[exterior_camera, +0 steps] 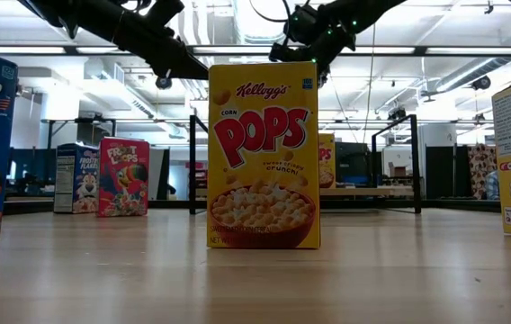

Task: Stack cereal on shelf
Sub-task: Put the right blue cereal box on the shelf

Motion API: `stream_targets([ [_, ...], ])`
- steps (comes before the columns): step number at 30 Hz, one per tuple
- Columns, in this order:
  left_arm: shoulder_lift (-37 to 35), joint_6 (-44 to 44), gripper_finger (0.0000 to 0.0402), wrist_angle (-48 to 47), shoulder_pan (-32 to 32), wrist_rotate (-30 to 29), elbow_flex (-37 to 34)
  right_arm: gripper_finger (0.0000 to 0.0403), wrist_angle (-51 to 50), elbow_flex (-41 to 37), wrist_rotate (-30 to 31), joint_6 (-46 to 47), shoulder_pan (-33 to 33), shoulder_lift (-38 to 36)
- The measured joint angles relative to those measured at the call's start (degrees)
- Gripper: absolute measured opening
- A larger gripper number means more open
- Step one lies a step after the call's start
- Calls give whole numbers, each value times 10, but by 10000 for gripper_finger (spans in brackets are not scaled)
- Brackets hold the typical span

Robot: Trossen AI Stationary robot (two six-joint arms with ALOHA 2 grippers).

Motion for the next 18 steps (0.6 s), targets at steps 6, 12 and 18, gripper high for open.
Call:
stream_targets([
  [6,0,0,231,0,0,0,0,257,-47,0,-17,-23,7,1],
  [12,0,0,231,0,0,0,0,260,-119,0,-39,-85,6,2],
  [18,0,0,231,1,1,0,0,261,-113,0,-63,-75,7,2],
])
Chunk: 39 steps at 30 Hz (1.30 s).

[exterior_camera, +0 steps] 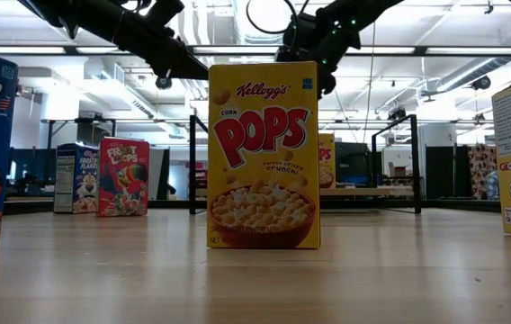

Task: Stack cereal on shelf
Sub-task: Put the right blue cereal box on the shelf

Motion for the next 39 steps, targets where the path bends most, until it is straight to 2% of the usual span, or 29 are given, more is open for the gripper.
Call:
stream_targets([
  [5,0,0,231,0,0,0,0,261,22,0,-5,4,0,0],
  [8,0,0,231,0,0,0,0,261,22,0,-32,14,0,8],
  [19,0,0,231,0,0,0,0,261,41,0,-37,10,3,42],
  [30,0,0,231,0,0,0,0,251,37,8,-25,13,4,26],
  [39,5,3,231,2,0,1,0,287,27,21,-28,46,4,26],
])
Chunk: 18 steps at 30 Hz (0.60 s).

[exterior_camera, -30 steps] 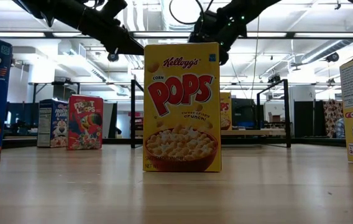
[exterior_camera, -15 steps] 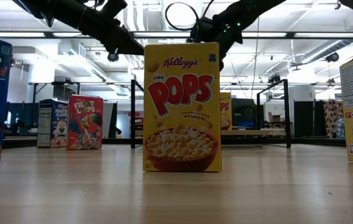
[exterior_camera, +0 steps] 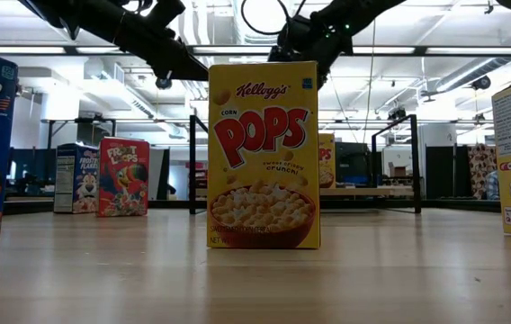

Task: Stack cereal on shelf
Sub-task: Put the right blue cereal box on the shelf

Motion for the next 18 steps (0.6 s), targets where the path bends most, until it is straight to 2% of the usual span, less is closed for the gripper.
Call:
stream_targets([
  [8,8,4,231,14,0,0,0,308,1,-14,-5,-13,2,2],
  [14,9,4,231,14,0,0,0,290,3,-20,-20,-17,5,20],
  [18,9,4,231,14,0,0,0,263,3,-20,-18,-20,5,24],
])
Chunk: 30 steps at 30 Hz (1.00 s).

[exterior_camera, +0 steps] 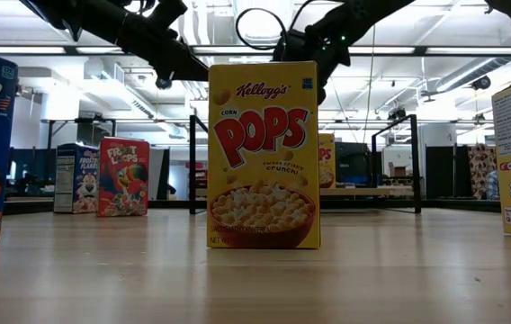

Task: Stack cereal on shelf
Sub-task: Put the right blue cereal box on the shelf

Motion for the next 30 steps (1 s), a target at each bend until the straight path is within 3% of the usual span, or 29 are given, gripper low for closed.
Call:
stream_targets([
  [13,0,1,231,0,0,0,0,178,1,0,0,7,0,0],
  [30,-5,1,231,0,0,-1,0,160,51,9,6,56,-79,-2],
])
